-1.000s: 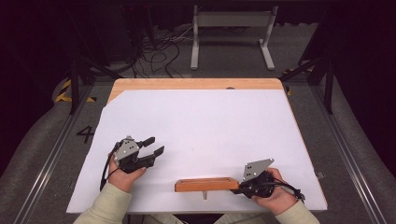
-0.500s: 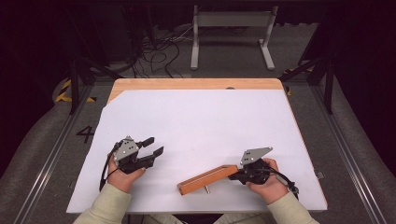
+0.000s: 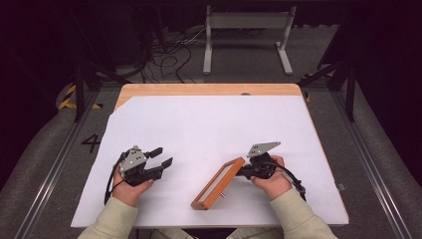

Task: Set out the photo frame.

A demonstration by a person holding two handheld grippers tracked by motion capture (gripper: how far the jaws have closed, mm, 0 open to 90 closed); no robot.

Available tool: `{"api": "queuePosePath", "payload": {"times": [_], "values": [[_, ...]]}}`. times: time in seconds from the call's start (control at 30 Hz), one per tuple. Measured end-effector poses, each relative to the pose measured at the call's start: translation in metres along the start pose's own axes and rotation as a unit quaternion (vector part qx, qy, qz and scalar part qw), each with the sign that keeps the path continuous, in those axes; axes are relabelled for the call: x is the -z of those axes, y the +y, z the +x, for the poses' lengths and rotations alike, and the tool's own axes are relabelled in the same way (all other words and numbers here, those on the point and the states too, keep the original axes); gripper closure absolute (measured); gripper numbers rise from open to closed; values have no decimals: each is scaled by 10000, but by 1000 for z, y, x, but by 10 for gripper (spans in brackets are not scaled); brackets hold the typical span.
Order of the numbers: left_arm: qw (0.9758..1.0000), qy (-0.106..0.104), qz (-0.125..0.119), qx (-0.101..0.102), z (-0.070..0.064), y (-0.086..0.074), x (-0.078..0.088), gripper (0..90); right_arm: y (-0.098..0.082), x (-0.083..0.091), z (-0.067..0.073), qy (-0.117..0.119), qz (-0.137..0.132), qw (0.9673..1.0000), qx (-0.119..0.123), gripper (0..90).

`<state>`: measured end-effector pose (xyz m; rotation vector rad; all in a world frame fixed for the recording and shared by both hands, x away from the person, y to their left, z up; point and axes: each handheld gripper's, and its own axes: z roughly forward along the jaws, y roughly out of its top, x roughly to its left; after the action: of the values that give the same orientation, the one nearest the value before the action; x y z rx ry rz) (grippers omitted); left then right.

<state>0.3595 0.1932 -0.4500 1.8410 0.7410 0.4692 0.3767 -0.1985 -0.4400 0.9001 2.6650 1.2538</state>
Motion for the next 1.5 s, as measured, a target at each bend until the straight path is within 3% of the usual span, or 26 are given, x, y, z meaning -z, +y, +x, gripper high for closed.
{"api": "queuePosePath", "payload": {"times": [0.37,0.6,1.1,1.33,1.47,1.5], "values": [[9996,-91,271,-37,1,0,-2,478,19,-20,-11,63,-64,9998,-150,900],[9986,-172,480,-161,2,2,-1,488,37,-37,-10,135,32,9999,-35,900],[9986,-205,470,-96,5,1,0,450,64,-65,-1,334,164,9988,303,900],[9987,-195,469,-88,6,1,1,445,68,-65,0,312,165,9986,388,900],[9986,-183,489,-58,7,1,2,436,70,-50,1,-43,210,9985,506,853],[9986,-183,489,-58,7,1,2,434,70,-50,1,-43,210,9985,506,853]]}}
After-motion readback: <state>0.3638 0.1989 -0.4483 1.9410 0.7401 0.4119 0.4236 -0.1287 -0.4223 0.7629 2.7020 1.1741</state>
